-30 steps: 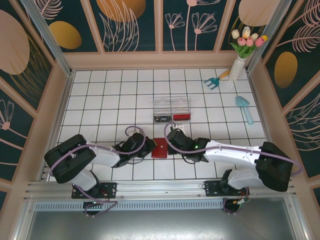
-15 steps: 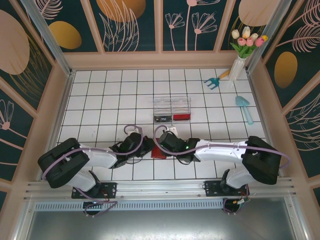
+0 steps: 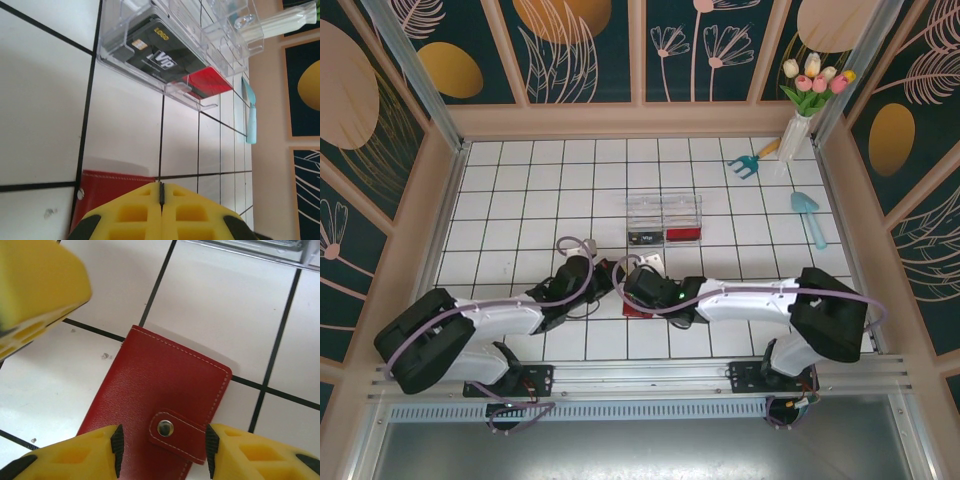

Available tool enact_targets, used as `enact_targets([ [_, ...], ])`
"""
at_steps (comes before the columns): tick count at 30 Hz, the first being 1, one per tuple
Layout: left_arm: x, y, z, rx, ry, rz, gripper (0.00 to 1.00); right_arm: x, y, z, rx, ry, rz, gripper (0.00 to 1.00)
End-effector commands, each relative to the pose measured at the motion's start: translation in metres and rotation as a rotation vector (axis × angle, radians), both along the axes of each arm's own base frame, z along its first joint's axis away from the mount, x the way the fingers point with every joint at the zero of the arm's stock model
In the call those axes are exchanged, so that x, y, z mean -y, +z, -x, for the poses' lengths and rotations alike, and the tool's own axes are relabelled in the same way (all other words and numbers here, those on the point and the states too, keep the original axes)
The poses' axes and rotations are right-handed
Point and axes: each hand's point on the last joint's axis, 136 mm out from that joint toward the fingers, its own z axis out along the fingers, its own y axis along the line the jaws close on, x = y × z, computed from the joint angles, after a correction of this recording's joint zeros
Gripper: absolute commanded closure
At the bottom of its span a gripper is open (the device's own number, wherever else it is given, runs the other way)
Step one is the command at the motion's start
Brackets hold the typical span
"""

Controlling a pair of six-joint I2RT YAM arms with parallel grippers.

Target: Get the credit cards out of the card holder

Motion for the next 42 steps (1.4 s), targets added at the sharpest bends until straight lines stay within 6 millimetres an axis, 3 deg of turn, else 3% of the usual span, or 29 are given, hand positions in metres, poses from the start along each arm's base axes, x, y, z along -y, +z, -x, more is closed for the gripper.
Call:
enact_targets([
  [1,0.011,-0.001,0.002,0.011,-0.083,0.034,1.0,-0.004,0.0,-0.002,0.036,0.019,0.068,0.52],
  [7,0.019,-0.012,0.003,-0.033,-0.121,0.082,1.0,-0.005,-0.013,-0.001,0.03,0.027,0.117,0.54],
  [19,0.003,-0.04,0.008,-0.114,-0.064,0.015,1.0,0.002,-0.039,0.002,0.02,0.038,0.222,0.56],
  [31,-0.003,-0.049,0.01,-0.142,-0.041,-0.009,1.0,0.007,-0.037,0.002,0.03,0.02,0.234,0.87],
  [34,-0.004,-0.05,0.01,-0.141,-0.039,-0.016,1.0,0.005,-0.034,0.002,0.035,0.018,0.219,0.99],
  [42,0.0,-0.039,0.011,-0.121,-0.058,0.014,1.0,0.001,-0.024,0.002,0.045,0.018,0.168,1.0],
])
